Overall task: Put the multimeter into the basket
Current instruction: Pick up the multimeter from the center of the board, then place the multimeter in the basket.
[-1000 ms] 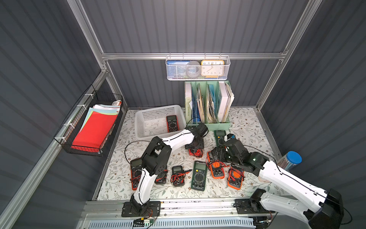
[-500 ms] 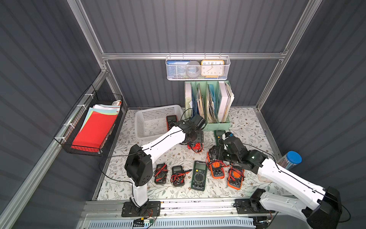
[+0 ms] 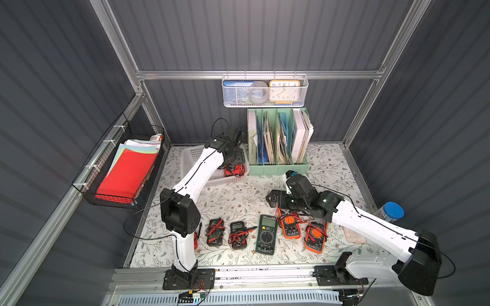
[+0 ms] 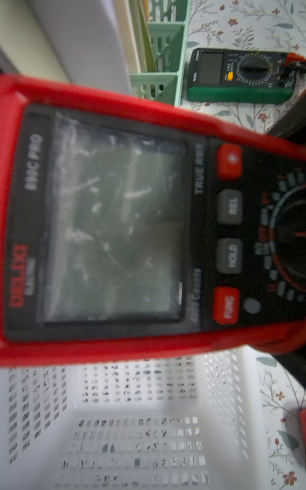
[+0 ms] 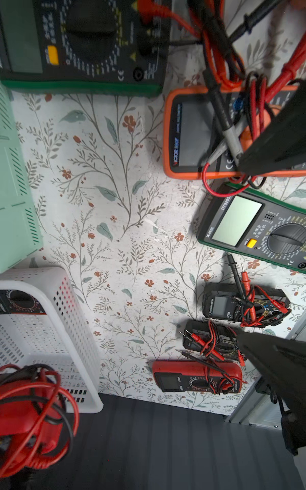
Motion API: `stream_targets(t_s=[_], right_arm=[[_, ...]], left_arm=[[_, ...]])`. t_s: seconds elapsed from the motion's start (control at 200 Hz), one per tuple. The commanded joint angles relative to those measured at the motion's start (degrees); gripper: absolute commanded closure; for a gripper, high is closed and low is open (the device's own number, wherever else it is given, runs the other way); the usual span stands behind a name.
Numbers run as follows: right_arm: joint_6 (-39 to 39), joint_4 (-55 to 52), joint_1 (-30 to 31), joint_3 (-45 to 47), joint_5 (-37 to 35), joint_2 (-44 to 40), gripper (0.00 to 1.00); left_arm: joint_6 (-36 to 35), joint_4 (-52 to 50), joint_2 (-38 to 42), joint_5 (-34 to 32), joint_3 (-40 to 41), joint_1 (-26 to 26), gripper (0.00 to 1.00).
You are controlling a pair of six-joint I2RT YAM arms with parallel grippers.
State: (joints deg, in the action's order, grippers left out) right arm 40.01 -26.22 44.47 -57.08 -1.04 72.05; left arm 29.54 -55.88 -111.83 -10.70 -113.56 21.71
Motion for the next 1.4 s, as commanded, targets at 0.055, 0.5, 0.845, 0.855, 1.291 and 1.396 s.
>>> stream_targets(t_s=[0.055,0.5,0.845,0.855,1.291,1.396], right_arm=[[0.07,-0.09,1.13,-1.17,-0.01,0.70,0.01],[0.22,-0.10,1.33,0.08,-0.80,-0.23,0.01],[0.31,-0.14,1.34,0.57,-1.51,-0.61,0.01],[0.33,-0.10,1.33,0.57,-1.44,-0.60,0.01],[0.16,-0.15,1.40,0.92,-2.61,-1.34,0.01],[0.16,-0.14,1.34,0.92,-2.63,-1.48,0.01]], left_arm=[[-4.60,-1.11,-4.12,0.65,-4.48,-4.73,0.86],[-8.15,-2.41,-14.59,2.93,-10.76,-12.72,0.82],[-8.71,-4.26,-20.05,3.31,-13.00,-13.28,0.80],[-8.69,-4.33,-20.19,3.29,-13.00,-13.28,0.80],[-7.87,-6.06,-23.98,4.41,-13.25,-13.58,0.37],[-7.67,-6.22,-24.11,4.52,-12.63,-13.58,0.20]])
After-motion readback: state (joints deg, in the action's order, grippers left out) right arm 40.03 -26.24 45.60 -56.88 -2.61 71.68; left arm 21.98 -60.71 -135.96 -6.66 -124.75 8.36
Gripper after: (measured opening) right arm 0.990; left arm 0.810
